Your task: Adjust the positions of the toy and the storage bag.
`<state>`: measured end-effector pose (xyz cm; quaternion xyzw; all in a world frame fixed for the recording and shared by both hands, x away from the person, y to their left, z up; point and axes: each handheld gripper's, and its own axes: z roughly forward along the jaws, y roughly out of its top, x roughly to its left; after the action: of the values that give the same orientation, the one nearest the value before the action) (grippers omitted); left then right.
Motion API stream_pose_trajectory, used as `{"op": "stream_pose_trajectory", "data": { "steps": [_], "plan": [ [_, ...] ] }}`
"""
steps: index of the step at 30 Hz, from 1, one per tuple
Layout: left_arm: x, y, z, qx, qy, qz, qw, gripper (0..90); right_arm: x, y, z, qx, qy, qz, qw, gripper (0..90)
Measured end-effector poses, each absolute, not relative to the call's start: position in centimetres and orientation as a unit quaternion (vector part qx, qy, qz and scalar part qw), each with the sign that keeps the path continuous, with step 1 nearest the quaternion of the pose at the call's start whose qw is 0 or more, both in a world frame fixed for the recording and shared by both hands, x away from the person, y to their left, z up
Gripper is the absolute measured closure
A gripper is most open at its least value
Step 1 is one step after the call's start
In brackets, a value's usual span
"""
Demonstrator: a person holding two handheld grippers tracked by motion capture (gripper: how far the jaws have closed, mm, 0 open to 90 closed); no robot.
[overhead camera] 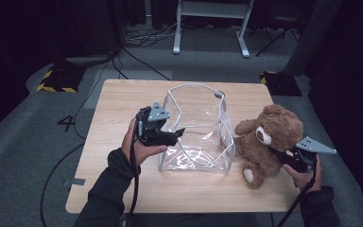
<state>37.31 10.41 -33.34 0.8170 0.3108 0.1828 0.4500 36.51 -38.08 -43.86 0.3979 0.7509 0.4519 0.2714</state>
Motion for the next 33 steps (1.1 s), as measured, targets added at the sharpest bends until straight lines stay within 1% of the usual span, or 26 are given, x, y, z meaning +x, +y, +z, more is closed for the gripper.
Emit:
{"op": "stream_pose_trajectory", "data": {
  "steps": [3,5,7,10,12,16,18,20,22,24,33],
  "plan": [
    [36.5,11.0,-33.1,0.813,0.304,0.206,0.451,19.8,36.5,-38.1,-43.9,0.399,0.750,0.453,0.271,61.9],
    [36.0,11.7,-33.1,0.808,0.304,0.211,0.458,17.6,36.5,-38.1,-43.9,0.399,0.749,0.455,0.269,61.9],
    [35.7,12.5,-33.3,0.801,0.306,0.206,0.473,17.5,36.5,-38.1,-43.9,0.399,0.749,0.455,0.268,61.9],
    [35.1,13.5,-33.6,0.801,0.305,0.218,0.466,16.6,36.5,-38.2,-43.8,0.397,0.751,0.454,0.268,62.0],
    [34.8,14.3,-33.8,0.795,0.310,0.217,0.474,16.7,36.4,-38.2,-43.8,0.393,0.753,0.454,0.268,62.1],
    [34.2,15.3,-34.5,0.798,0.309,0.221,0.468,16.7,36.4,-38.2,-43.8,0.394,0.753,0.455,0.267,62.2],
    [33.9,15.8,-35.4,0.799,0.309,0.227,0.464,16.6,36.4,-38.2,-43.8,0.395,0.752,0.455,0.266,62.2],
    [33.9,16.3,-36.6,0.797,0.312,0.233,0.461,18.6,36.4,-38.2,-43.8,0.397,0.751,0.456,0.265,61.6],
    [34.2,16.5,-38.1,0.806,0.323,0.238,0.435,18.4,36.4,-38.2,-43.8,0.399,0.750,0.457,0.264,61.3],
    [34.6,16.9,-39.3,0.814,0.330,0.215,0.427,18.4,36.4,-38.2,-43.8,0.398,0.751,0.455,0.265,61.2],
    [34.9,16.5,-44.2,0.852,0.324,0.195,0.362,17.2,36.4,-38.1,-43.8,0.396,0.753,0.452,0.267,60.9]
  ]
}}
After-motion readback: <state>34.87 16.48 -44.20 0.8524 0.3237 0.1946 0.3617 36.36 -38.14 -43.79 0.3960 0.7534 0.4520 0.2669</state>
